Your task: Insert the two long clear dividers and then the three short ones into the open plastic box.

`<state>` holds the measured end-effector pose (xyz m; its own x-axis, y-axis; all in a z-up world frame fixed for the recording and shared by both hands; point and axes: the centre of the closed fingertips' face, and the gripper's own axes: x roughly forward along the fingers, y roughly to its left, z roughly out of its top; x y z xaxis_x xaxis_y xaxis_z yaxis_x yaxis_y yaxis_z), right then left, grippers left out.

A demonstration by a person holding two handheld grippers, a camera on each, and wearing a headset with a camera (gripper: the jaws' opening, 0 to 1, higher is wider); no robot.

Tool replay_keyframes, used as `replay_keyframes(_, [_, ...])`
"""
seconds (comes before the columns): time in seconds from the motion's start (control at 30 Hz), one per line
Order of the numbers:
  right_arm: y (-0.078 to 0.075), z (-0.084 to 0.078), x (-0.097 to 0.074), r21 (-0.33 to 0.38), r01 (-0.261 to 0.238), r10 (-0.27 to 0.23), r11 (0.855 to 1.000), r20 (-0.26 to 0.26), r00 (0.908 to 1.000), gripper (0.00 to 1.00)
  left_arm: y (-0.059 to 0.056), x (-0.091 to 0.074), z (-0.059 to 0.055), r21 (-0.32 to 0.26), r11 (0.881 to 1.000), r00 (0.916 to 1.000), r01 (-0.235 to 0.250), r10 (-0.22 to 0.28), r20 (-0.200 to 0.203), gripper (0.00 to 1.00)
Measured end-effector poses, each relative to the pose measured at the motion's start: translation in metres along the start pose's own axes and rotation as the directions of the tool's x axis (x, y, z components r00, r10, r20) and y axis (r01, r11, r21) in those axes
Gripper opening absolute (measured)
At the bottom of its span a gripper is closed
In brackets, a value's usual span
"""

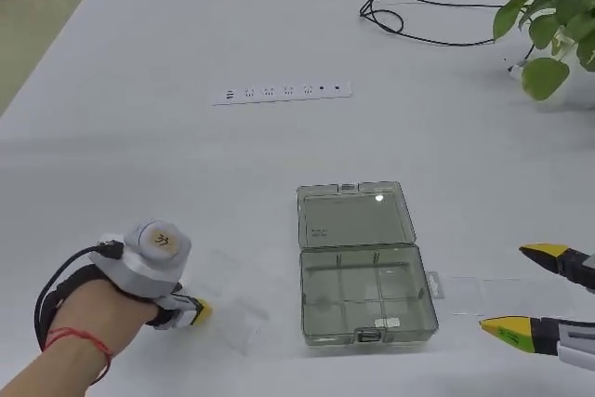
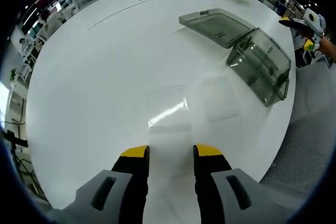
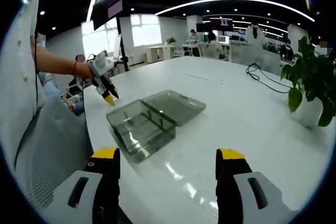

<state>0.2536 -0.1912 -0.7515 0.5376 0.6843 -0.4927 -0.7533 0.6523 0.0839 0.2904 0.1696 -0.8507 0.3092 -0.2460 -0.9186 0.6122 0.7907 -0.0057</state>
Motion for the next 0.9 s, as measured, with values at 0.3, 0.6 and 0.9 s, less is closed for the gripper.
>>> replay_keyframes(0.3, [0.003,-0.001,0.001,-0.002,-0.004,0.004,1.0,-0.008,1.0,0.74,0.0,-0.003,-0.001,-0.026,0.999,0.9997,0.025,-0.025,0.003,0.31])
replay_keyframes(0.6, [0.006,0.005,0.002,-0.006,-0.01,0.01,1.0,-0.004,0.9999,0.73,-0.001,-0.011,0.007,-0.125,0.99,0.9946,0.062,-0.051,0.09,0.3])
replay_keyframes(0.9, [0.009,0.022,0.005,-0.003,-0.02,0.02,1.0,0.025,0.9995,0.71,-0.017,-0.035,0.029,-0.195,0.974,0.9761,0.115,-0.074,0.204,0.3])
